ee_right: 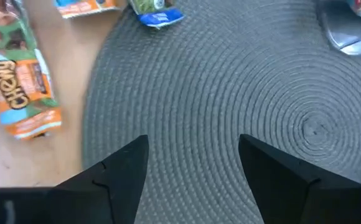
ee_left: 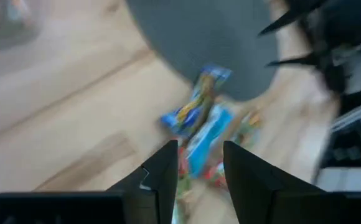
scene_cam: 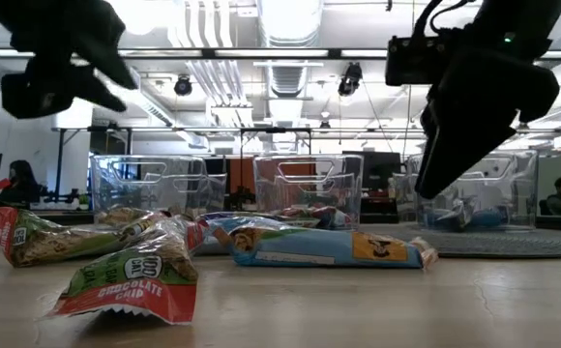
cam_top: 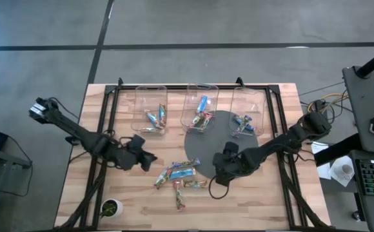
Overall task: Pick and place Granola Bars by type
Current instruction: Put the red granola bar into the middle transparent bin
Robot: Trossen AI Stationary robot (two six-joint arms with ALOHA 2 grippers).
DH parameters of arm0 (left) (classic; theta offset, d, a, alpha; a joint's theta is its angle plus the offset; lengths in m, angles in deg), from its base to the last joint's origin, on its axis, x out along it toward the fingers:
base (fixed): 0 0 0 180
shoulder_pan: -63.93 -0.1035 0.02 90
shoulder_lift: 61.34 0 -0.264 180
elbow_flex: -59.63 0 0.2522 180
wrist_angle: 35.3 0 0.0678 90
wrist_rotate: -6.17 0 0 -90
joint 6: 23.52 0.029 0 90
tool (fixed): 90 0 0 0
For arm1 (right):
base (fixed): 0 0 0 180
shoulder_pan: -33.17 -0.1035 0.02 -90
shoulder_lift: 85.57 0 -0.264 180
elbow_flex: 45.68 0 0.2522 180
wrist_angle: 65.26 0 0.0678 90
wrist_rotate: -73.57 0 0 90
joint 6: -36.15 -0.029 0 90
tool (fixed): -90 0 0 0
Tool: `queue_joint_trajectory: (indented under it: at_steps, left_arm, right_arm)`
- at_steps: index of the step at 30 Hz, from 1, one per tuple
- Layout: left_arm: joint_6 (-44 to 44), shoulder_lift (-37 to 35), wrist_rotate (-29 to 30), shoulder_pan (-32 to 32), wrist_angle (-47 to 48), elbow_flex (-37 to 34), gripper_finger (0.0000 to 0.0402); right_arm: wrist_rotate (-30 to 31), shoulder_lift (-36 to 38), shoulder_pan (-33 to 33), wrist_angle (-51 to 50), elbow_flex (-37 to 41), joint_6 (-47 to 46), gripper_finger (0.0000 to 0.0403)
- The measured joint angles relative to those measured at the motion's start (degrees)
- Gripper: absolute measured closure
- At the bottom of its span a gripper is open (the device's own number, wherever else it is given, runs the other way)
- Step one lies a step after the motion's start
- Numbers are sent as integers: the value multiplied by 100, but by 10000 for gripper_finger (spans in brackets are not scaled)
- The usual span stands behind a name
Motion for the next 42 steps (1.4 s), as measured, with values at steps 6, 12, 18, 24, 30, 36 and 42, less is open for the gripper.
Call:
queue_joint_trajectory:
  at_steps: [6,12,18,24,30,36,42]
  left_arm:
    - [-101,528,-263,2,79,312,292]
    - [-447,593,-325,4,98,279,292]
    - [-556,1041,-1204,4,232,263,292]
    - [-638,1689,-1618,7,94,513,292]
    - [-690,2043,-1842,75,97,784,292]
    - [-825,2493,-2065,212,48,1059,292]
    - [-1050,2791,-2192,280,108,1190,292]
  right_arm:
    - [-452,-26,-27,936,338,306,164]
    - [-809,-28,-25,1541,625,695,163]
    - [-908,-28,-23,1666,756,992,170]
    - [-913,-28,-25,1759,887,990,175]
    - [-1250,-28,-34,1805,965,974,176]
    - [-1368,-28,-49,1813,995,990,179]
    - [-1368,-28,-49,1876,998,1017,179]
